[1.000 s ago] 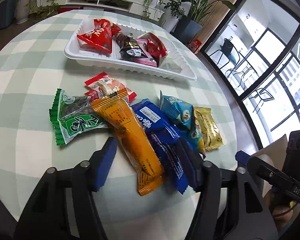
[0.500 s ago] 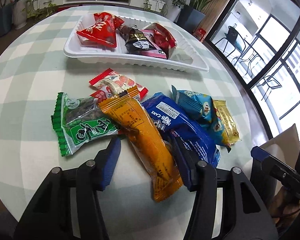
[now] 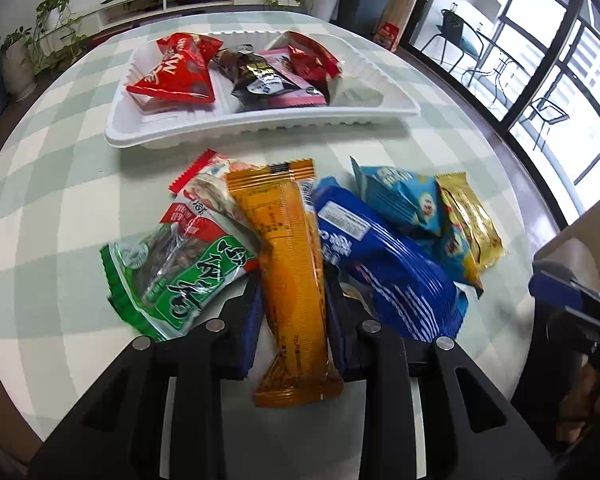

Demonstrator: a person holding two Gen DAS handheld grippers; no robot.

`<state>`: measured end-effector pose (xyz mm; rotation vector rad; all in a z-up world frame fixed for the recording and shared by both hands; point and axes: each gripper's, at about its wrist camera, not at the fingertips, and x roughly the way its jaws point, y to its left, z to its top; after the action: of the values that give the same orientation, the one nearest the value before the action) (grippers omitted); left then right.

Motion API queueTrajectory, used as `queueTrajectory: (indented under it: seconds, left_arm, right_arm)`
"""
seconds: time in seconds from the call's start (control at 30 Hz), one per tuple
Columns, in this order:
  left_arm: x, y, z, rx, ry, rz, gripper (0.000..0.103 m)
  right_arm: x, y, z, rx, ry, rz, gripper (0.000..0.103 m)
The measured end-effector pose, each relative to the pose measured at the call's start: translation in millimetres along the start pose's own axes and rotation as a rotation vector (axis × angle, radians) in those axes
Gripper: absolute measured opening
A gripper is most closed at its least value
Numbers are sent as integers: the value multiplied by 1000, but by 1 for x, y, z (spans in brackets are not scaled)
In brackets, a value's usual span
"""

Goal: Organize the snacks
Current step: 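Grasp the orange bar with the left tool while the right tool grasps the blue packet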

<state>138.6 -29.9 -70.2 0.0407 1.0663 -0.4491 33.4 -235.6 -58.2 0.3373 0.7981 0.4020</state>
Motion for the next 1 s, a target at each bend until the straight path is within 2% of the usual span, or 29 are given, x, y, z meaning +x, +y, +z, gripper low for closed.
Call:
queueTrajectory:
  seconds: [0.1,0.2,0.37,0.53,0.77,0.87,1.0]
  left_arm:
    - [1,-1,0,20,-8,14,25]
    - [-1,0,-2,32,-17,16,18]
    - [-8,6,-13,22,-31,-1,18]
    - [-29,15,-32,-11,-61,-26,18]
    - [-56,26,-61,-54,-84,-67,18]
    - [-59,26,-68,-66,-90,-78,18]
    - [-64,27,-72,-74,-108,-95,18]
  right_arm:
    - [0,2,0,-7,-1,-2,57]
    - [0,2,0,-10,-2,-7,57]
    - [4,6,1,-26,5,-15,57]
    - [14,19,9,-98,24,-18,57]
    - [46,54,31,-236,84,26,57]
    - [66,70,35,-317,119,-30,57]
    - [91,70,39,-327,193,-82,56]
